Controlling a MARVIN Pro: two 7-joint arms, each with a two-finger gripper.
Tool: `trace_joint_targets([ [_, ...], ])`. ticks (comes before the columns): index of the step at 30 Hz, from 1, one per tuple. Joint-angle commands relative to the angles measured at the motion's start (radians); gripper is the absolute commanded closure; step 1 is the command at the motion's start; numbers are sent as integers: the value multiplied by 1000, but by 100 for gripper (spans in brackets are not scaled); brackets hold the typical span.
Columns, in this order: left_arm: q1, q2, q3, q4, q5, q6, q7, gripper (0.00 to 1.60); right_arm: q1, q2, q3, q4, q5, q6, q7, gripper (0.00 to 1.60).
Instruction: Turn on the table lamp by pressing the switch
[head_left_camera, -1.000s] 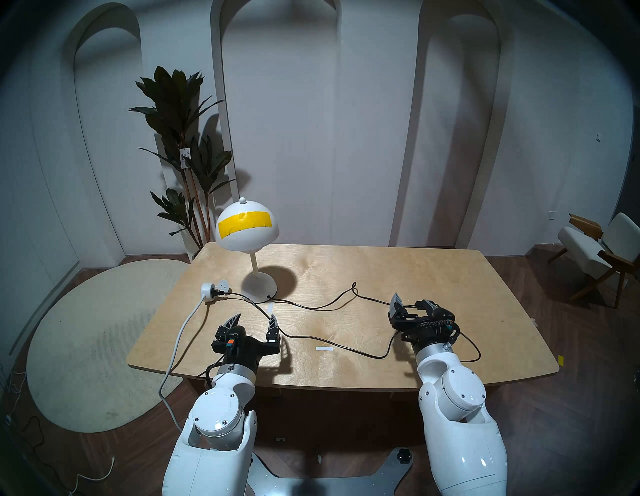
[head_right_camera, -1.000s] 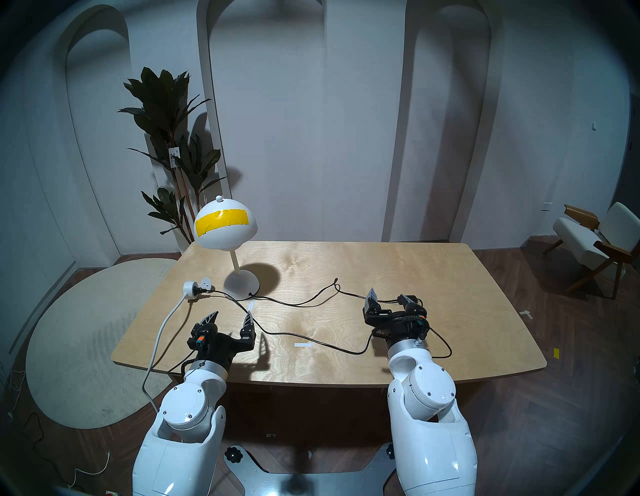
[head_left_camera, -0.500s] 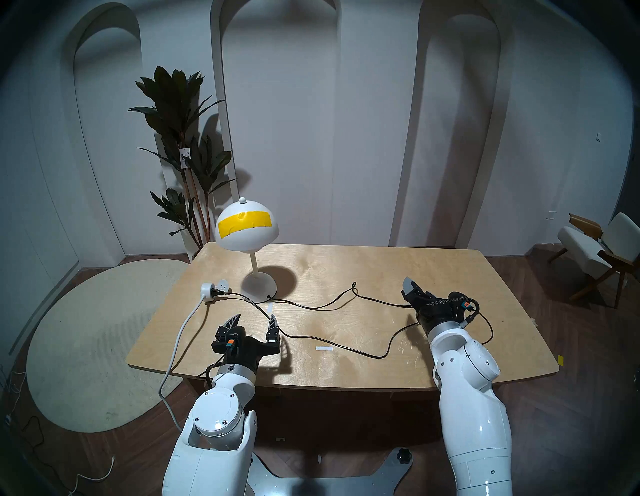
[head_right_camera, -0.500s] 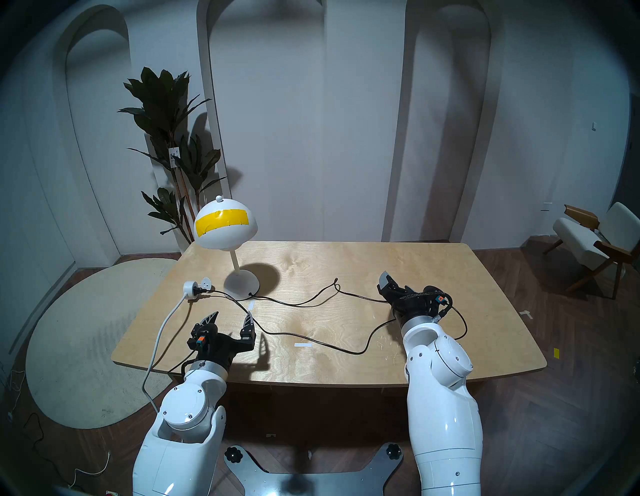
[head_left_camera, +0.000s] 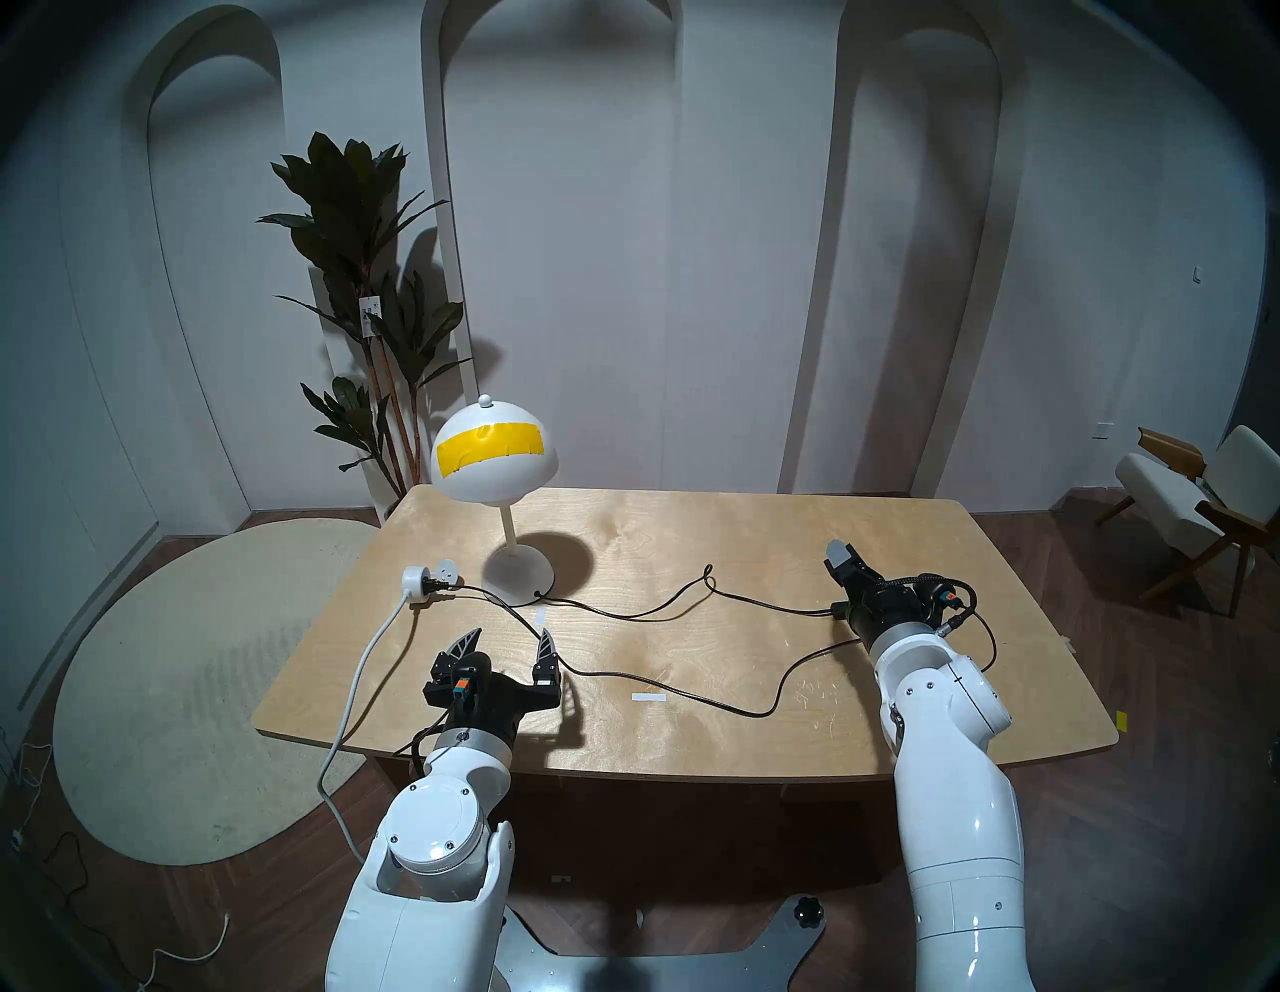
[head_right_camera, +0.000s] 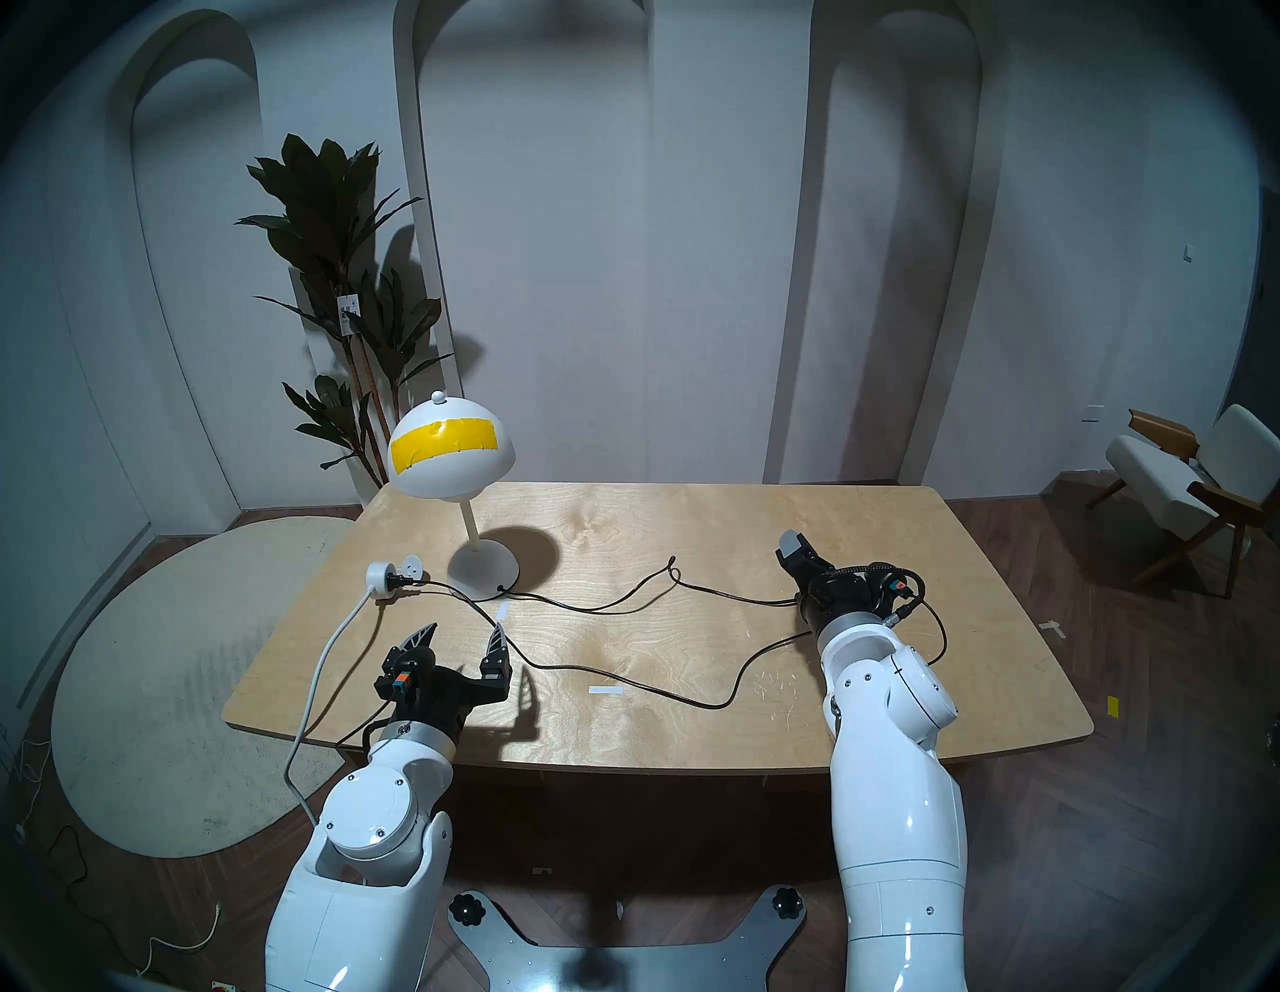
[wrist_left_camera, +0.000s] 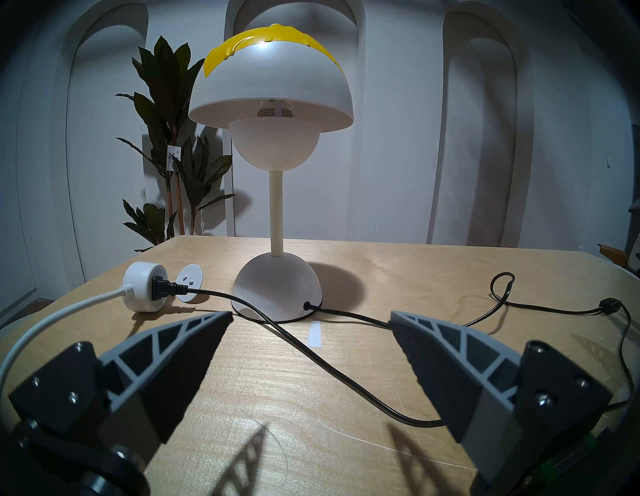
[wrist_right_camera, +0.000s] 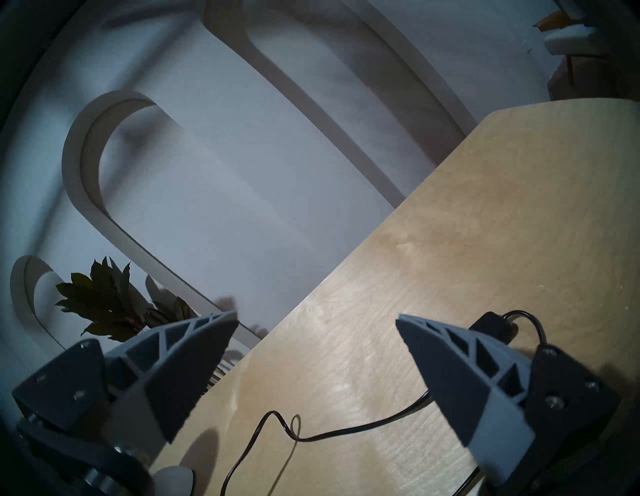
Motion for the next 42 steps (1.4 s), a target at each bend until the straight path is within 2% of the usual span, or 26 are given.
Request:
trace_joint_targets([
  [1, -4, 0, 0, -20, -1, -4, -1, 0, 65, -11, 30, 5, 107, 38, -1, 0],
  [6, -4, 0, -1, -21, -1, -4, -1, 0, 89, -18, 56, 29, 194, 77, -17, 0],
  [14, -4, 0, -1, -21, 0, -4, -1, 0, 114, -28, 96, 56, 263, 97, -46, 0],
  [23, -4, 0, -1, -21, 0, -3, -1, 0, 118, -31, 123, 57, 280, 102, -70, 0],
  [42, -4, 0, -1, -21, 0, -4, -1, 0, 179, 7, 116, 169, 270, 99, -56, 0],
])
